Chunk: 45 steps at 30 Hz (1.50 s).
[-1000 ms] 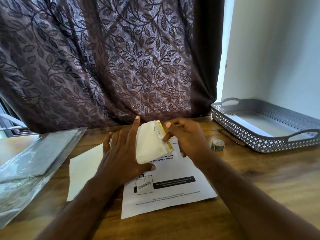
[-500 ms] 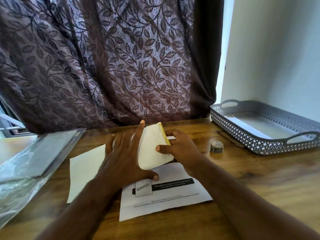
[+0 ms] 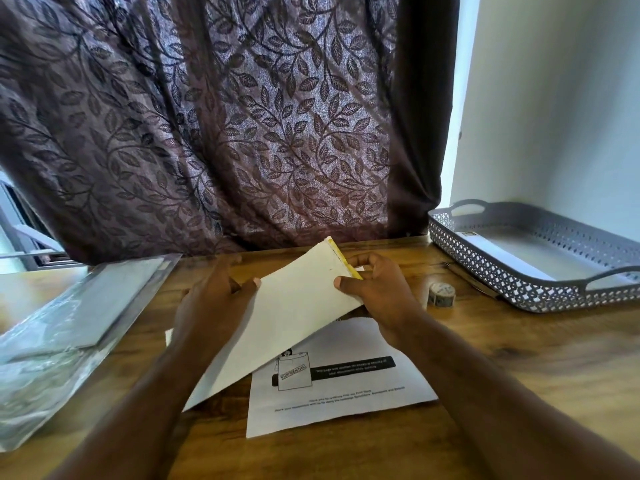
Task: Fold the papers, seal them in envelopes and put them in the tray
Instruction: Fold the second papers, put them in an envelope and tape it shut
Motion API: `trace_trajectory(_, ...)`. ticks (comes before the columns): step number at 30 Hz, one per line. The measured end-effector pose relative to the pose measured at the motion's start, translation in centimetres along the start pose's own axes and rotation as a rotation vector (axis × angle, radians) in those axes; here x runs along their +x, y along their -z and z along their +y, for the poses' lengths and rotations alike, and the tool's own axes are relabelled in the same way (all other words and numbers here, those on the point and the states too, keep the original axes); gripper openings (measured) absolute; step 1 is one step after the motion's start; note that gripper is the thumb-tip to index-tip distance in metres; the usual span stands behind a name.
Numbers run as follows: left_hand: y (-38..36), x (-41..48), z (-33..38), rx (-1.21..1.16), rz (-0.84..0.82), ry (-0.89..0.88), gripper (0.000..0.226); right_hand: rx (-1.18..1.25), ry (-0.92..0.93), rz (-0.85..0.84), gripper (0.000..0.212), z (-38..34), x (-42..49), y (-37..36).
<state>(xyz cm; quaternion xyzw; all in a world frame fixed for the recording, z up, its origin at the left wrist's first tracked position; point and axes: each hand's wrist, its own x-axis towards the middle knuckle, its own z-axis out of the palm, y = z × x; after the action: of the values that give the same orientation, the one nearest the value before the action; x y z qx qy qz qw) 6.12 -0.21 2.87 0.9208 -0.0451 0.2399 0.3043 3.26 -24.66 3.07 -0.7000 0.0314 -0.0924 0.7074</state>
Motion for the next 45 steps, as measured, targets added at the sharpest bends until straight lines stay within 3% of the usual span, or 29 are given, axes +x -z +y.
trace_trajectory(2, 0.4, 0.2, 0.0, -0.012, -0.077, -0.027, 0.02, 0.014, 0.026, 0.047, 0.03, -0.1, 0.2, 0.3)
trace_trajectory(4, 0.8, 0.3, 0.5, -0.196, -0.215, -0.023, 0.009, 0.011, 0.062, 0.1, 0.026, -0.2, 0.5, 1.0)
trace_trajectory(7, 1.2, -0.5, 1.9, -0.603, -0.597, 0.15, 0.016, -0.036, 0.119, 0.159, 0.017, -0.4, 1.0, 2.2)
trace_trajectory(10, 0.9, -1.1, 2.8, -0.722, -0.822, 0.213, 0.029, -0.027, 0.12, 0.129, 0.014, -0.5, 1.2, 2.8)
trace_trajectory(17, -1.5, -2.3, 4.4, -0.996, -0.666, 0.355, 0.023, -0.046, 0.077, -0.147, 0.003, -0.2, 0.7, 1.7)
trace_trajectory(22, -2.1, -2.7, 4.1, -0.954, -0.577, 0.366, 0.023, -0.006, 0.011, -0.221, 0.04, -0.5, 0.1, 1.8)
trace_trajectory(28, -2.4, -2.9, 3.9, -0.953, -0.563, 0.323, 0.022, -0.024, -0.034, -0.226, 0.017, -0.3, 0.3, 2.0)
trace_trajectory(36, -2.5, -2.5, 3.6, -0.962, -0.55, 0.312, 0.024, -0.136, -0.009, -0.323, 0.012, -0.4, 0.2, 2.0)
trace_trajectory(39, -2.2, -2.4, 3.6, -0.927, -0.59, 0.264, 0.025, -0.192, 0.035, -0.336, 0.011, -0.4, 0.2, 2.0)
trace_trajectory(43, -1.5, -2.6, 4.4, -0.922, -0.629, 0.275, 0.045, -0.335, 0.141, -0.302, 0.008, -0.5, 0.0, 1.6)
trace_trajectory(45, -1.7, -2.6, 4.4, -0.887, -0.614, 0.289, 0.038, -0.414, 0.218, -0.311, 0.007, -0.4, -0.1, 1.4)
